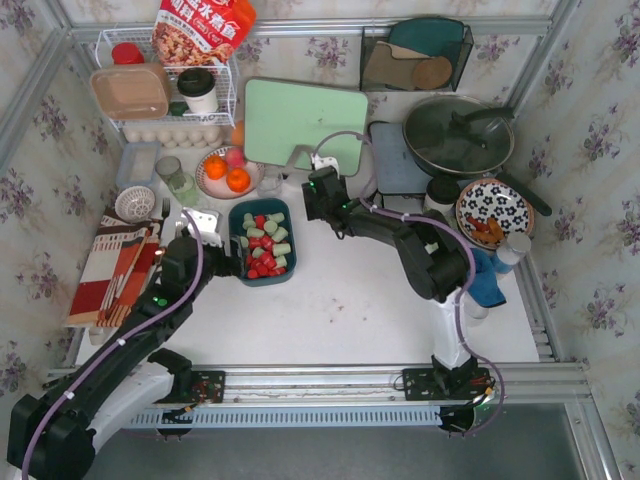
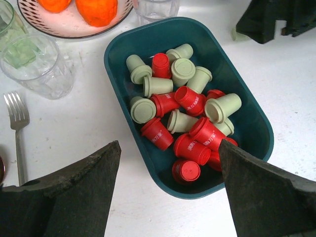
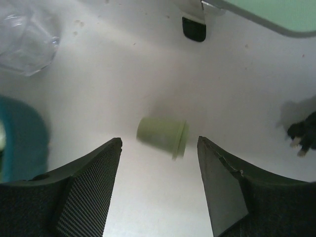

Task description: Mix the coffee capsules in the storage basket

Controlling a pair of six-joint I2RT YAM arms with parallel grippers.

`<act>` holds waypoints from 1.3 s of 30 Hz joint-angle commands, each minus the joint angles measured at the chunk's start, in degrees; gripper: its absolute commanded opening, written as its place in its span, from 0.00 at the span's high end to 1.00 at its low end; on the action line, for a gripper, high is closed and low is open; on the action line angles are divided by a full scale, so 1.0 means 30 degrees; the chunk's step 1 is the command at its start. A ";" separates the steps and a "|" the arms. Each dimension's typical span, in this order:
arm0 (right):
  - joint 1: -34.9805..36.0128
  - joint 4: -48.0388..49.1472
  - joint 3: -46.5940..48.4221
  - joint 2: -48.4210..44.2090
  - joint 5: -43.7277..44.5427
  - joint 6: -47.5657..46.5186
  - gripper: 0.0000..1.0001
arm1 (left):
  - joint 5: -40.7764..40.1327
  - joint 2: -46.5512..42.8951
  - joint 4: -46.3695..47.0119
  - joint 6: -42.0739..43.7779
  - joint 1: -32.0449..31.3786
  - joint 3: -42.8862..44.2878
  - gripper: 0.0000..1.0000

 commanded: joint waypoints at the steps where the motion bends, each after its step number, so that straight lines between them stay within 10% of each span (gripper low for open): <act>1: -0.0162 -0.1144 0.2257 0.2089 0.1701 -0.1010 0.30 | 0.0050 0.0153 0.0797 0.0321 -0.0006 0.0067 0.17; 39: 0.0326 0.2544 -0.3443 -0.4530 -0.0921 -0.0970 0.61 | -0.0582 0.0430 0.0432 0.0055 -0.0006 0.0265 0.17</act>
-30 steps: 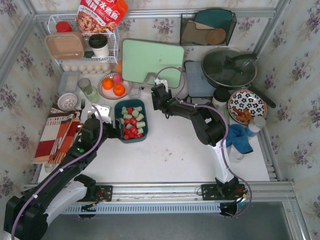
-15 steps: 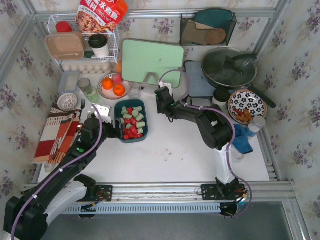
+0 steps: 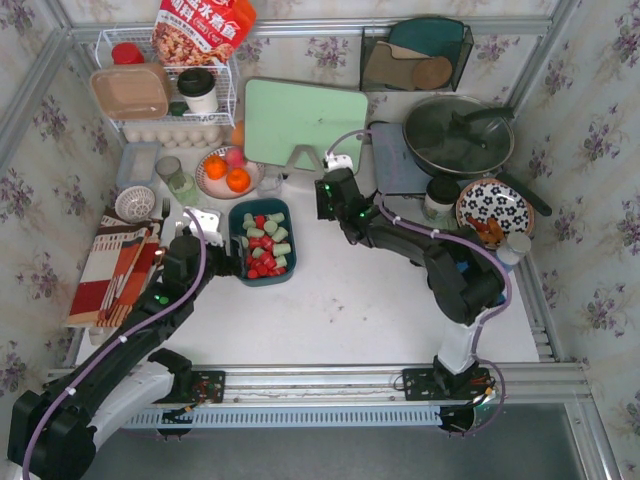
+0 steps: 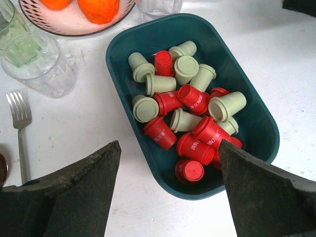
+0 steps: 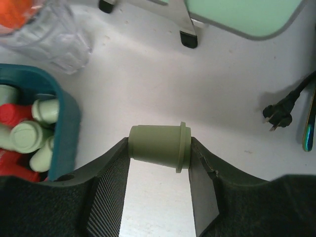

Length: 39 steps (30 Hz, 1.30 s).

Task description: Mix the coffee capsules in the storage basket

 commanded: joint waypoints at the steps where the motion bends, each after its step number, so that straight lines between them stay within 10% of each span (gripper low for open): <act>1: 0.0575 0.1951 -0.1096 -0.1689 -0.0678 -0.1715 0.61 | -0.0609 -0.0044 0.0403 -0.0146 -0.0006 0.0147 0.17; 22: 0.3291 1.0541 -0.8362 -0.9370 -0.1906 -0.5083 0.60 | -0.2094 -0.1517 0.0213 -0.1422 -0.0006 -0.0343 0.16; 39: 0.6670 1.0366 -0.4324 -0.1911 -0.2507 -0.4750 0.56 | -0.2484 -0.2374 -0.1118 -0.2782 -0.0006 0.0137 0.12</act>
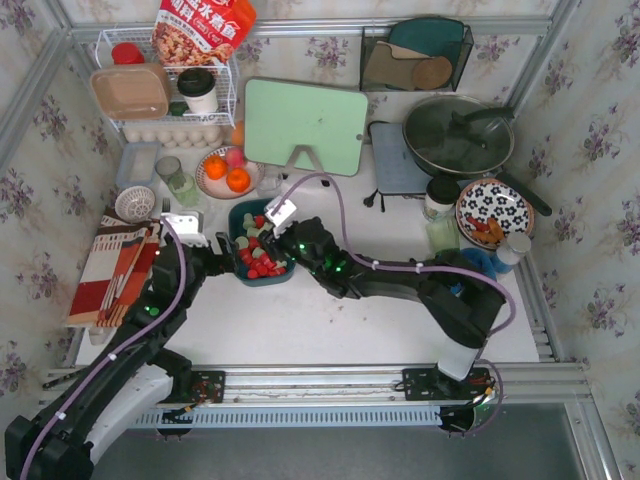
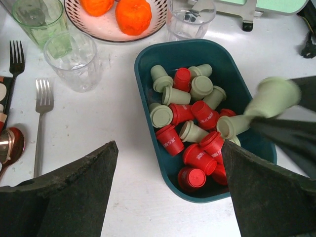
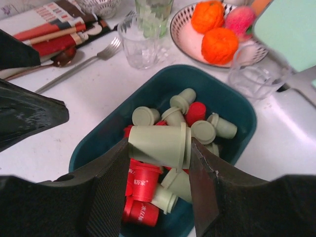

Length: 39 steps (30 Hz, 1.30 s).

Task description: Mix the coffee capsules in the storage basket

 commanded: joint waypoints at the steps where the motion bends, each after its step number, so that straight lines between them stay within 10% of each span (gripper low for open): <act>1: 0.0170 -0.0074 0.1249 0.1706 0.0803 0.1279 0.56 | 0.0131 0.0193 -0.0722 -0.0572 -0.0006 0.0733 0.12; 22: -0.1444 -0.3032 0.5934 0.6547 0.2078 0.5378 0.40 | -0.0258 0.0322 -0.0886 -0.0628 -0.0006 0.0781 0.11; 39: -0.1532 -0.3377 0.2554 0.1819 0.4911 0.3884 0.28 | -0.0265 0.0320 -0.0975 -0.0712 -0.0006 0.0826 0.12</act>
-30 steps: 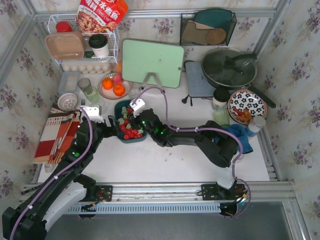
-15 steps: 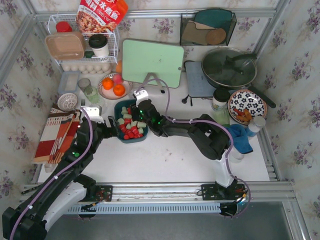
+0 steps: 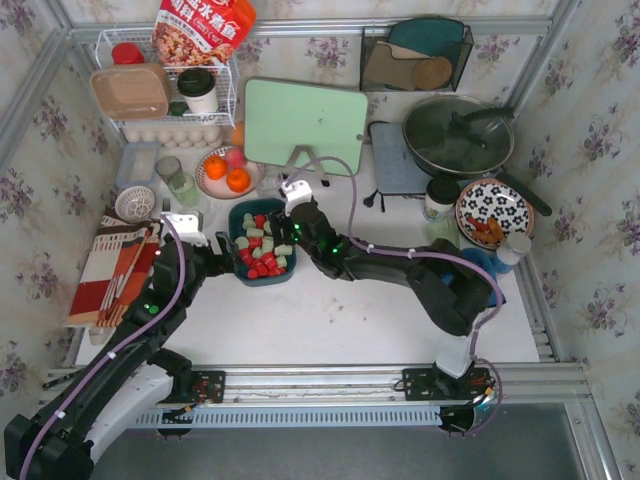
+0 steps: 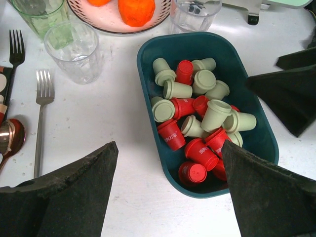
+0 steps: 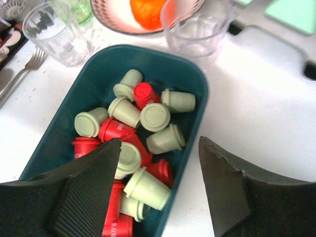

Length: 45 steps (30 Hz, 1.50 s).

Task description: Mix the coffee capsules in the storage basket

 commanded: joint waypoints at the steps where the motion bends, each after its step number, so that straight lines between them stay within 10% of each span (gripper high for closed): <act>1: -0.0024 0.0746 -0.1152 -0.2302 0.2835 -0.1179 0.25 | -0.0133 -0.0001 0.0213 -0.0062 -0.0006 0.0157 0.12; 16: -0.0249 0.8586 -0.8724 -0.8014 1.2077 -0.7429 0.00 | -0.0861 0.0711 0.0391 -0.0547 -0.0006 0.0127 0.11; 24: -0.2271 2.6843 -1.4937 -0.5525 1.4487 -1.6236 0.00 | -0.1047 0.1215 0.0411 -0.0443 -0.0006 0.0140 0.10; 31: -0.3909 2.4812 -1.6630 -0.5469 1.1661 -1.3537 0.00 | -0.0957 0.2128 0.0505 -0.0506 -0.0006 0.0294 0.10; 36: -0.5123 1.6691 -1.5948 -0.7307 0.6352 -1.1181 0.00 | -0.0921 0.2621 0.0509 -0.0530 -0.0005 0.0389 0.10; 40: -0.9791 0.8885 -1.5025 -1.0327 0.0473 -0.6070 0.00 | -0.0986 0.2724 0.0512 -0.0535 0.0004 0.0406 0.10; 45: -1.5104 0.9379 -1.6686 -1.0768 -0.2742 -0.1065 0.00 | -0.0860 0.2774 0.0519 -0.0608 0.0024 0.0411 0.10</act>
